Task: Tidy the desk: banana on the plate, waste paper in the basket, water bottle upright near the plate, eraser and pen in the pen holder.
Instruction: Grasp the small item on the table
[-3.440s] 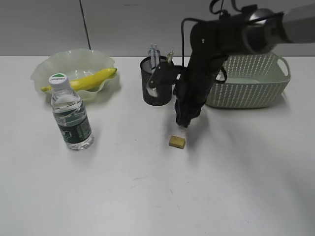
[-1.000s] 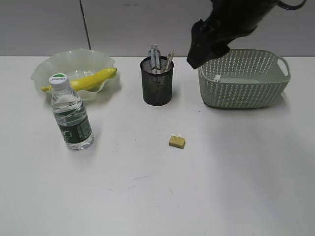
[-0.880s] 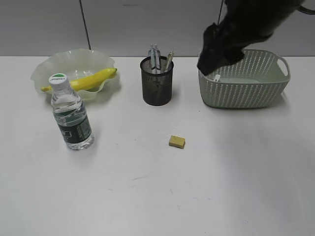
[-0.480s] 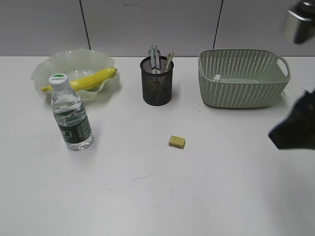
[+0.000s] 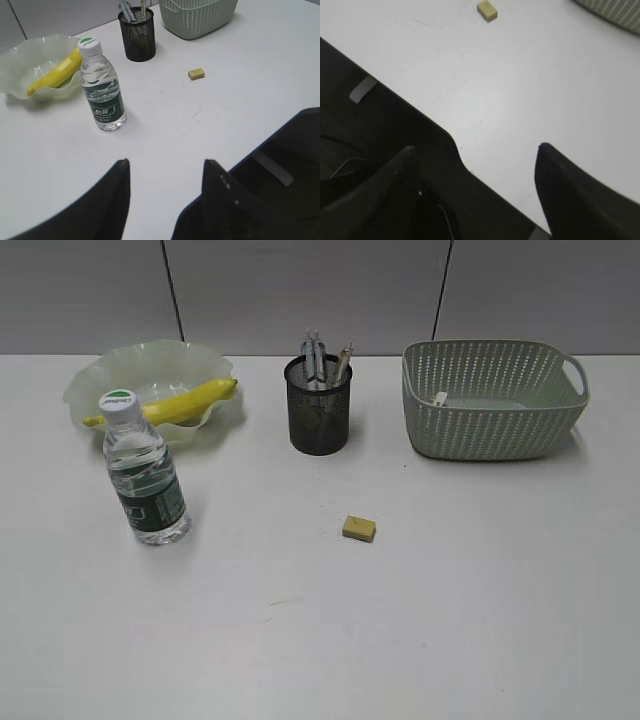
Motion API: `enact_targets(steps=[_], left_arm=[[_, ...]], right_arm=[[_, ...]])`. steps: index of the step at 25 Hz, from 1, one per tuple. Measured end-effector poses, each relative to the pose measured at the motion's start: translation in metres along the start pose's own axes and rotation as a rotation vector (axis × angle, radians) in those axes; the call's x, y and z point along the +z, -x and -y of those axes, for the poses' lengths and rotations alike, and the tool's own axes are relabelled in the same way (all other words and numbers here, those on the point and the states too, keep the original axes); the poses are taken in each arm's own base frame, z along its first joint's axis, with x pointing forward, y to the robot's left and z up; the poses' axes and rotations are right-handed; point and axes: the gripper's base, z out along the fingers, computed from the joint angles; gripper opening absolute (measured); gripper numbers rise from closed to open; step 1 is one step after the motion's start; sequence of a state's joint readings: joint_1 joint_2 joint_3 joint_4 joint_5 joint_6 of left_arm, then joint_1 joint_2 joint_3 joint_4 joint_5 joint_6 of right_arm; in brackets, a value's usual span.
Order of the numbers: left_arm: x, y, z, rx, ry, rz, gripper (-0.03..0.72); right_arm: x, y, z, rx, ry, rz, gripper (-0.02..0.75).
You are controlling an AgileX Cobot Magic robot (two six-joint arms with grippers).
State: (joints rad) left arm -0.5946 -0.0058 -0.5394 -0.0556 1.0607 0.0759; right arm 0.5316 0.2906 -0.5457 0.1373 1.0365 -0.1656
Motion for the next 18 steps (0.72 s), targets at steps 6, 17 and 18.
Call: enact_targets(steps=[6,17,18], left_arm=[[0.018,0.019,0.003,-0.041,-0.053,-0.068,0.351],[0.167,0.094,-0.003,-0.085,-0.105,-0.197,0.351],[0.181,0.098,-0.004,-0.074,-0.114,-0.225,0.351]], right_arm=[[-0.029,-0.03,-0.006,-0.024,-0.021,0.233,0.564],[-0.032,-0.034,0.0,0.053,-0.091,0.25,0.564],[-0.032,-0.034,0.0,0.054,-0.092,0.25,0.564]])
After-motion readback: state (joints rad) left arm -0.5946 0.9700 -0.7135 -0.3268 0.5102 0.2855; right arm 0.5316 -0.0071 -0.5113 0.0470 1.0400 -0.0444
